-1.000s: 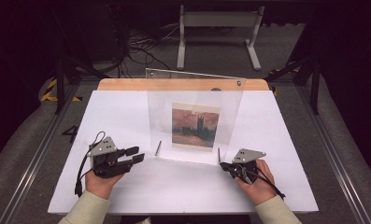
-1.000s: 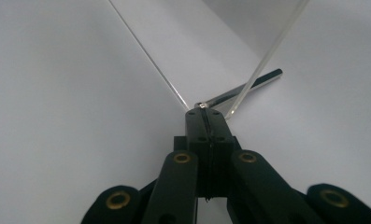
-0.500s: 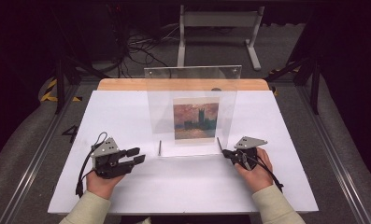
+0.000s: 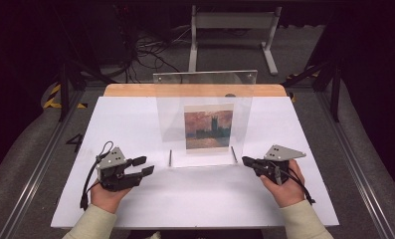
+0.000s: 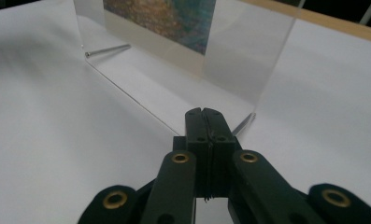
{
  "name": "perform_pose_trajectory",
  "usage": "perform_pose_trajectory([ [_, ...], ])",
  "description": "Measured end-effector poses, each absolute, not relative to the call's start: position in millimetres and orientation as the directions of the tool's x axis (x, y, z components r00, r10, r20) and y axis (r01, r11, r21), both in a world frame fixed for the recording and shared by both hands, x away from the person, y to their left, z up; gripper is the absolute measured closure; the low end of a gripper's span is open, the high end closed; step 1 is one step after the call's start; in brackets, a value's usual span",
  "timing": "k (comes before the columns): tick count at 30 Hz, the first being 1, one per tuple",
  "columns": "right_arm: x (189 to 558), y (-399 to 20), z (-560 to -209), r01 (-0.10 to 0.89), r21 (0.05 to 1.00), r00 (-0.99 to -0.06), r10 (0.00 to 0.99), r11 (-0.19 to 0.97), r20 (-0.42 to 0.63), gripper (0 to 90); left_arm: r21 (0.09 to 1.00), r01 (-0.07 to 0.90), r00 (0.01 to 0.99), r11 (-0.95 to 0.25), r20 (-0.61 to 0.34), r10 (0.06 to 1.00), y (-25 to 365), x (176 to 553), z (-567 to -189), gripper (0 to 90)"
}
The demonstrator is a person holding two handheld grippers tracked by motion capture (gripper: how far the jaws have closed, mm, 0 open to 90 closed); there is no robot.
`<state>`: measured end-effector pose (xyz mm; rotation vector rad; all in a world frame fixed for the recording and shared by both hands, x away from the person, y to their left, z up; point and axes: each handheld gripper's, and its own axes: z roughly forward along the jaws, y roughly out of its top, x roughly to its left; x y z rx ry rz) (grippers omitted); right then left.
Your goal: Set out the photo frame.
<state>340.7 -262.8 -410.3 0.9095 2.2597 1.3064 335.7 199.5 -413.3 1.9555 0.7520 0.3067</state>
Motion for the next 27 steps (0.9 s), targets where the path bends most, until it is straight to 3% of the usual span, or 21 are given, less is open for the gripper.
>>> perform_pose_trajectory([
  [7,328,-288,-391,0.302,0.901,-0.693,0.721,0.312,-0.017,63.6,0.879,0.360,0.752,-0.312,-0.075,0.655,207,330,-406,41.4],
  [10,324,-304,-385,0.290,0.920,-0.666,0.746,0.264,-0.004,47.3,0.879,0.361,0.739,-0.311,-0.066,0.671,215,328,-405,38.1],
  [11,324,-304,-385,0.290,0.920,-0.666,0.746,0.264,-0.004,47.3,0.879,0.361,0.739,-0.311,-0.066,0.671,215,328,-405,37.1],
  [12,321,-314,-383,0.277,0.929,-0.646,0.764,0.247,-0.010,37.3,0.883,0.357,0.732,-0.304,-0.062,0.679,219,327,-406,35.8],
  [27,303,-364,-392,0.278,0.945,-0.561,0.828,0.173,0.014,24.3,0.911,0.281,0.712,-0.302,0.013,0.703,267,319,-425,16.4],
])
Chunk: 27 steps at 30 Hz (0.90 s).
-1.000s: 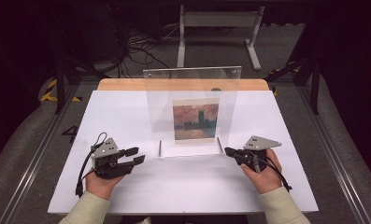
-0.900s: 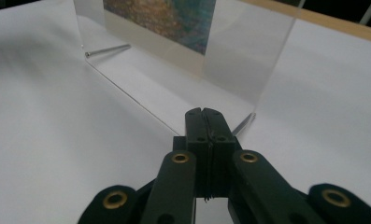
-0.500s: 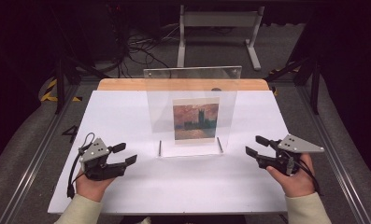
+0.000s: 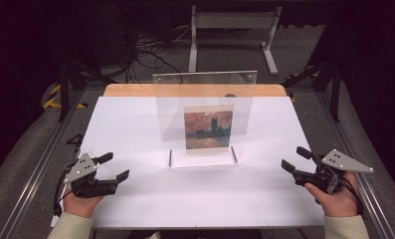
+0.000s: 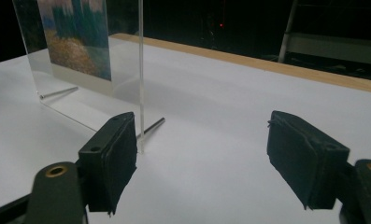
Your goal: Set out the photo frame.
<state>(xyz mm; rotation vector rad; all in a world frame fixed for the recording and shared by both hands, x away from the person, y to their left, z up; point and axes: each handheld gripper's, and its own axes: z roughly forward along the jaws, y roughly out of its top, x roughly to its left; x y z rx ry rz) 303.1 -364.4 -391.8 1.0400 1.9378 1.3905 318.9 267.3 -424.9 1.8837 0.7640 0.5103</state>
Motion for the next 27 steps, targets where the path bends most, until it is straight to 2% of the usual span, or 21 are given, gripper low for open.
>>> perform_pose_trajectory([
  [6,308,-376,-418,0.295,0.943,-0.547,0.836,0.151,0.038,23.7,0.933,0.285,0.712,-0.220,-0.053,0.700,283,322,-439,11.4],
  [9,314,-378,-430,0.306,0.943,-0.533,0.844,0.133,0.053,23.8,0.927,0.343,0.685,-0.153,-0.135,0.715,290,327,-450,11.4],
  [12,320,-376,-440,0.333,0.931,-0.535,0.843,0.148,0.057,23.7,0.921,0.369,0.660,-0.128,-0.162,0.734,293,331,-459,12.0],
  [27,323,-363,-449,0.364,0.910,-0.549,0.835,0.201,0.036,22.1,0.915,0.359,0.631,-0.185,-0.092,0.770,286,331,-458,12.0],
])
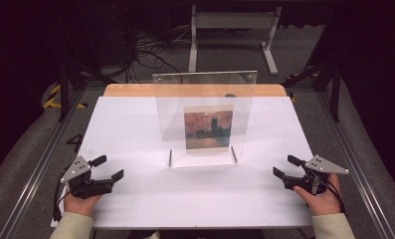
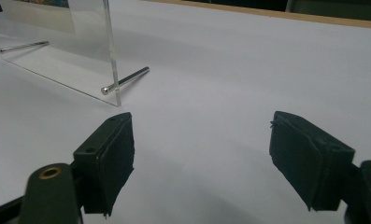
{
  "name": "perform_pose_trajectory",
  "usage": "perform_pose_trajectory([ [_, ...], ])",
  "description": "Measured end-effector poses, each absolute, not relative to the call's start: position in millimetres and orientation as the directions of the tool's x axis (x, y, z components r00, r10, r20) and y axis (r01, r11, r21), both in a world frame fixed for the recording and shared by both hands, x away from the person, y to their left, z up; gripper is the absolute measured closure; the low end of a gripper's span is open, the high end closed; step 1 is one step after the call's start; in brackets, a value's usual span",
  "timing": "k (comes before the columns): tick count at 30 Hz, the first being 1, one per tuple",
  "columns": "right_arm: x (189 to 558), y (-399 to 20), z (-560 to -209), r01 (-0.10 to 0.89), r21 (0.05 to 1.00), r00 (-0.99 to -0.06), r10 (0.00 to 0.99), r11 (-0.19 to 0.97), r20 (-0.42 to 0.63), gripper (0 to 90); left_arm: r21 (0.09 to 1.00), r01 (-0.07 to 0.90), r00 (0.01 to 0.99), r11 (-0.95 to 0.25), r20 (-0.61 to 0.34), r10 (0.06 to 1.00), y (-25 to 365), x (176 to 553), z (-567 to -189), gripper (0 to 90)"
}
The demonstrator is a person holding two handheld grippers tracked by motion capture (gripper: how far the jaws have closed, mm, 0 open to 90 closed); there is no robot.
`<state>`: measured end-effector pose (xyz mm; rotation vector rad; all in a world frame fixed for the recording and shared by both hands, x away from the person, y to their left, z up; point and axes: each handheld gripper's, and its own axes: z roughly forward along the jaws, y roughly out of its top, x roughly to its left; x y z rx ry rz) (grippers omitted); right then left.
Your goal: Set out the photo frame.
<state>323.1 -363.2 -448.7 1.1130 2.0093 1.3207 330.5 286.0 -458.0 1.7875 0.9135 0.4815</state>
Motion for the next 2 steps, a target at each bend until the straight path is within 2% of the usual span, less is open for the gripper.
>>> perform_pose_trajectory([
  [2,322.6,-362.7,-448.3,0.365,0.909,-0.548,0.836,0.200,0.036,21.9,0.914,0.361,0.630,-0.184,-0.093,0.771,286.1,331.3,-458.3,11.9],
])
